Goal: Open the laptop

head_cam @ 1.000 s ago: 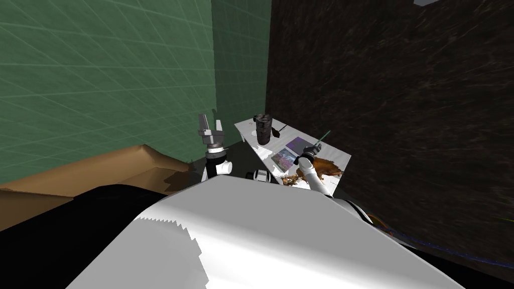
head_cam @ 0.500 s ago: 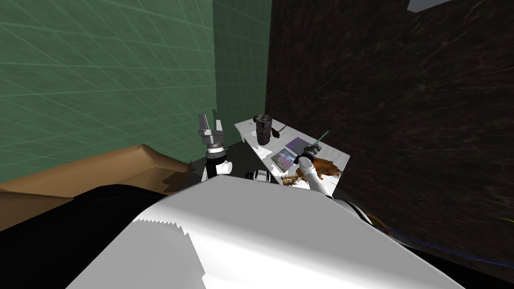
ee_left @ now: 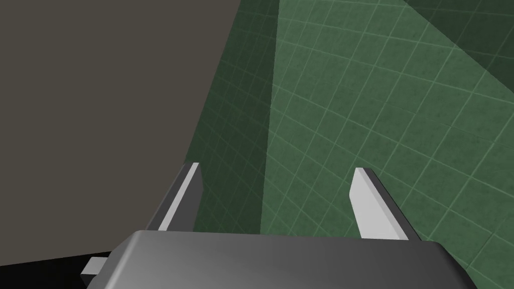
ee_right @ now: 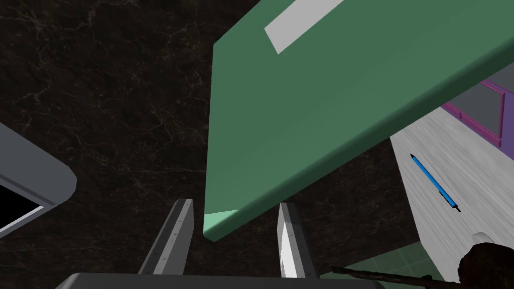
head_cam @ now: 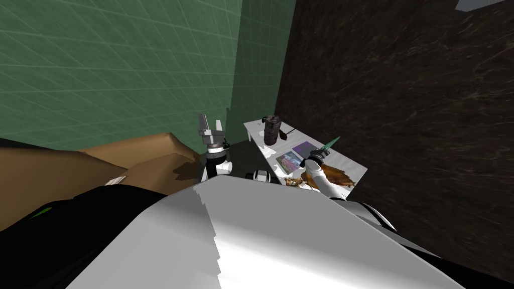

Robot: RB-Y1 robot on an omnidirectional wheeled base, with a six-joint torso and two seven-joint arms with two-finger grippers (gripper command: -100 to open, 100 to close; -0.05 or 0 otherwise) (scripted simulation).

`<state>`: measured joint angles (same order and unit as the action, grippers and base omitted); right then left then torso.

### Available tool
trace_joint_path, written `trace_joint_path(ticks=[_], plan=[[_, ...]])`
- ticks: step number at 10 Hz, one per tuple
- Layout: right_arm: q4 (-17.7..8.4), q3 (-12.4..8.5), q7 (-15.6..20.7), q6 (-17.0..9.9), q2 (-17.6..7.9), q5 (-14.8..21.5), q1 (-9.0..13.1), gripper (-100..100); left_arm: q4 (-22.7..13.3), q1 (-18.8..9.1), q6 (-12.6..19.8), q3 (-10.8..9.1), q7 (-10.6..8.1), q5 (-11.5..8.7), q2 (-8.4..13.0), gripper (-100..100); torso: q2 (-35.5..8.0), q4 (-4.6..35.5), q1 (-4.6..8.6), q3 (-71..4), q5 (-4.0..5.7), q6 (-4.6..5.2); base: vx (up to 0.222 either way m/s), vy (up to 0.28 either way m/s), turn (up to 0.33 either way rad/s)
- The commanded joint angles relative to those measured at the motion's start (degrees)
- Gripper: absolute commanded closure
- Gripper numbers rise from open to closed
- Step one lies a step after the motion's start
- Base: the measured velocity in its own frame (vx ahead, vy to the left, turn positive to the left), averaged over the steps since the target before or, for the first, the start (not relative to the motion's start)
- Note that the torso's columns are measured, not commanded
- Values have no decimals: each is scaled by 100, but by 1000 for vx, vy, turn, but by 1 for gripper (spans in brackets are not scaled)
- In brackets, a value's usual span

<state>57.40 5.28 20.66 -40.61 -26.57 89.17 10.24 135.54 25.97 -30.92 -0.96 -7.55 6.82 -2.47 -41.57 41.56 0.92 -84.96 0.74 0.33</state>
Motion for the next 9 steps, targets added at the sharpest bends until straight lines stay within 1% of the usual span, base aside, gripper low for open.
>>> trace_joint_path(ticks=[1,2,3,4,5,6,7,8,9], plan=[[-291,202,-316,-121,-283,-357,-98,100,0,0,0,0,0,0,0,0,-12,2,-6,7,6,-14,-58,38,129],[-405,202,-316,-121,-283,-357,-98,100,0,0,0,-1,0,0,0,0,-16,1,-3,11,11,-10,-14,11,10],[-405,202,-316,-121,-283,-357,-98,100,0,1,0,-1,0,0,0,0,-11,-11,17,9,24,10,4,6,-7],[-669,366,-578,-241,-562,-557,-123,100,0,1,0,-1,0,0,1,0,-9,-10,32,6,26,14,-36,29,294],[-669,366,-578,-241,-562,-617,-123,100,0,0,0,0,0,0,1,0,-13,-12,24,10,35,-13,-56,36,161],[-933,530,-839,-362,-842,-757,-148,100,0,0,0,-1,0,0,1,0,-9,-3,21,8,22,-10,-79,66,308],[-933,530,-839,-362,-842,-876,-148,100,0,0,0,0,0,0,1,0,-18,-6,-4,9,14,-11,-59,45,195],[-933,530,-839,-362,-842,-876,-148,100,0,1,0,-1,0,0,0,0,-19,-8,-1,12,18,10,-12,19,21],[-1157,694,-1101,-482,-1122,-1090,-173,100,1,2,0,-1,0,0,1,0,-32,1,8,17,13,35,-36,54,248]])
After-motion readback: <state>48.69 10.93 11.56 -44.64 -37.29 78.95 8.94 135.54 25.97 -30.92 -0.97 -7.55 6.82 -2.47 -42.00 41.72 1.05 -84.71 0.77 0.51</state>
